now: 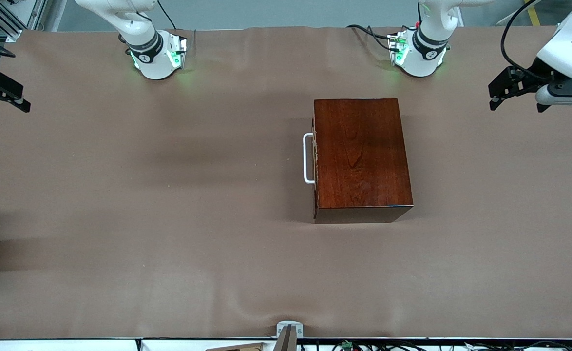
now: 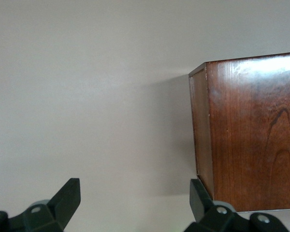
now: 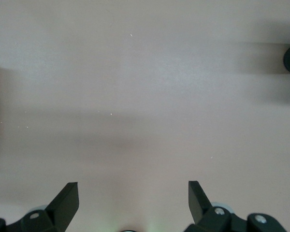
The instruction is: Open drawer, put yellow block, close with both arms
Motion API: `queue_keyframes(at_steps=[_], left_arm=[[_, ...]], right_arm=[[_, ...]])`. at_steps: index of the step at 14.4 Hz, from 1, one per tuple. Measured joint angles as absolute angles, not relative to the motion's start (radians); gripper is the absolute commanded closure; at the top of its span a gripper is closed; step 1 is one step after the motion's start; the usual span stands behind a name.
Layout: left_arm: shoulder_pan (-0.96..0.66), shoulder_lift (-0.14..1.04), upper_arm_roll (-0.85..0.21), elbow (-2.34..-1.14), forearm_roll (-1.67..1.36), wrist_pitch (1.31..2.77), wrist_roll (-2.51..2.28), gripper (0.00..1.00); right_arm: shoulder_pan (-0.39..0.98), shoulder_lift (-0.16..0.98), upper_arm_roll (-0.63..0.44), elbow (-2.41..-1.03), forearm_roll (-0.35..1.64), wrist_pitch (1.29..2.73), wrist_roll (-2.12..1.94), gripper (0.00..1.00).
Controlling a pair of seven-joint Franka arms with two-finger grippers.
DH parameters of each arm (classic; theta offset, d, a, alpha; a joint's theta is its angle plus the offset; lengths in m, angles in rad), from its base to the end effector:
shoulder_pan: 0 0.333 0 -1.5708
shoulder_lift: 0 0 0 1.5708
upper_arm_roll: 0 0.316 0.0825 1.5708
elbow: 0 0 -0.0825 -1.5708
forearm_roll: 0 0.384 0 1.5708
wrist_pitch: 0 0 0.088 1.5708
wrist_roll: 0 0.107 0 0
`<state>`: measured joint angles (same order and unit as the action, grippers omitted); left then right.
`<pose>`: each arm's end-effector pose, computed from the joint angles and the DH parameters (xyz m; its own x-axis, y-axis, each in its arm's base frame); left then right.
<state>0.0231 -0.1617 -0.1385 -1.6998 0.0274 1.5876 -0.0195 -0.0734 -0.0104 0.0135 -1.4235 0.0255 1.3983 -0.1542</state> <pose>0.5016 -0.0614 0.6499 0.9942 -0.0954 0.0489 -0.0930 -0.9945 -0.0487 0.5311 -0.0287 0.6834 0.9951 0.0985 -0.0107 0.0982 -0.9948 -0.0270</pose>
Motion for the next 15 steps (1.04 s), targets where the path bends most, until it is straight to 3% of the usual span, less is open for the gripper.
queue_keyframes(at_steps=[7, 15], left_arm=[[0.047, -0.162, -0.137, -1.691, -0.020, 1.557, -0.020, 0.00], [0.057, -0.159, -0.137, -1.691, -0.025, 1.552, -0.021, 0.00]], right_arm=[[-0.123, -0.003, 0.016, -1.426, 0.036, 1.398, -0.159, 0.00], [-0.060, 0.023, 0.043, -1.434, 0.039, 1.387, -0.159, 0.00]])
